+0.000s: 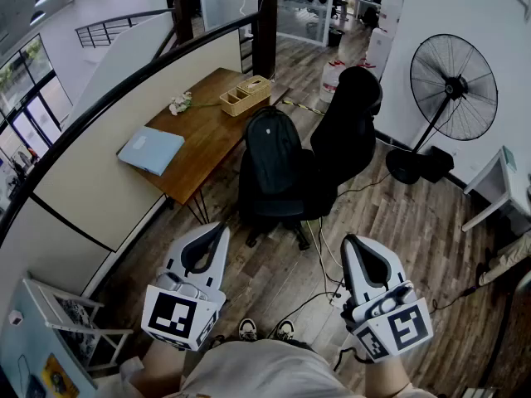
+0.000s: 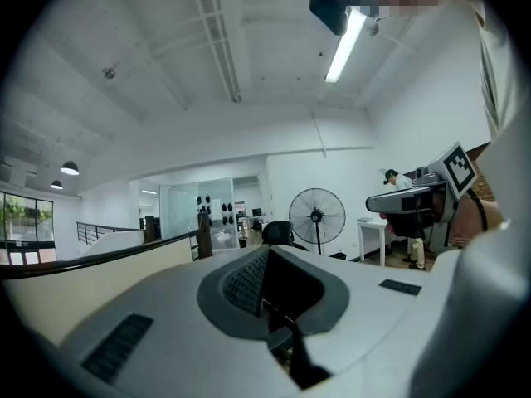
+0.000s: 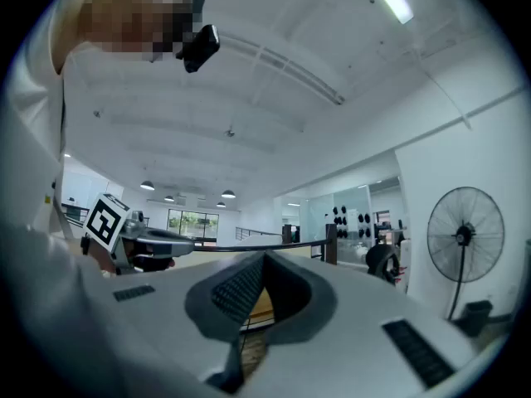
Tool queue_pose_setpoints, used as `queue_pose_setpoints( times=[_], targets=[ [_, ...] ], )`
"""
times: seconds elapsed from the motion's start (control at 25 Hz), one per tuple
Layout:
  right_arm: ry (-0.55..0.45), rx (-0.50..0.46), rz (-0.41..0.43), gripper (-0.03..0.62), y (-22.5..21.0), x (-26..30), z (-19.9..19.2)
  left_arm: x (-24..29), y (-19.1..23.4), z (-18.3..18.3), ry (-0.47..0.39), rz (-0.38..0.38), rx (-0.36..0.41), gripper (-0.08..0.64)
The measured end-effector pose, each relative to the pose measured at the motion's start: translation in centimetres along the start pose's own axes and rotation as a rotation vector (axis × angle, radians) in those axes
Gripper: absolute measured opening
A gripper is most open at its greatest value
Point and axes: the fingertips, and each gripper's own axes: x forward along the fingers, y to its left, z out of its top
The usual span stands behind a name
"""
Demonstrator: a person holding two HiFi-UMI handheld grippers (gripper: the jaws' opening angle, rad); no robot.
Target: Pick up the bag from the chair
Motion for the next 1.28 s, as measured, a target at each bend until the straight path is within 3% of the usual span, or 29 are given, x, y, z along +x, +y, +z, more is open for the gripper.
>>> queue_pose_setpoints(
  times=[0.2, 0.6, 0.64, 0.68, 0.72, 0.76, 0.84, 0.96, 1.28],
  targets=[
    [0.0, 0.02, 0.025, 0.003, -0.1, 0.1, -0.2, 0.1, -0.1, 0.1, -0.004, 0.009, 0.004, 0.002],
    [-0.043, 0.03, -0.004, 0.005, -1.7, -0.5, 0.1, 0.0, -0.8, 0.8, -0.039, 0.02, -0.018, 0.003],
    [-0.053, 0.041, 0.016, 0.091, -1.4, -0.3, 0.2, -0.1, -0.7, 1.2, -0.064, 0.024, -0.038, 0.046],
    [-0.063, 0.063, 0.042, 0.379, -1.1, -0.1, 0.3, -0.1, -0.6, 1.6, -0.091, 0.031, -0.057, 0.242],
    [-0.071, 0.09, 0.063, 0.576, -0.9, 0.1, 0.4, 0.0, -0.5, 1.9, -0.111, 0.046, -0.064, 0.308],
    [-0.076, 0.105, 0.068, 0.599, -1.0, 0.1, 0.4, 0.2, -0.4, 2.0, -0.124, 0.067, -0.054, 0.399],
    [-0.078, 0.049, 0.027, 0.599, -1.8, -0.3, 0.4, 0.8, -0.9, 1.8, -0.122, 0.093, -0.016, 0.448],
    [-0.066, -0.084, -0.046, 0.598, -3.4, -0.8, 0.4, 1.6, -2.2, 1.7, -0.122, 0.078, -0.026, 0.454],
    [-0.018, -0.098, -0.015, 0.598, -6.7, -2.1, -1.8, 3.6, -4.4, 0.9, -0.107, 0.108, -0.021, 0.454]
  ],
)
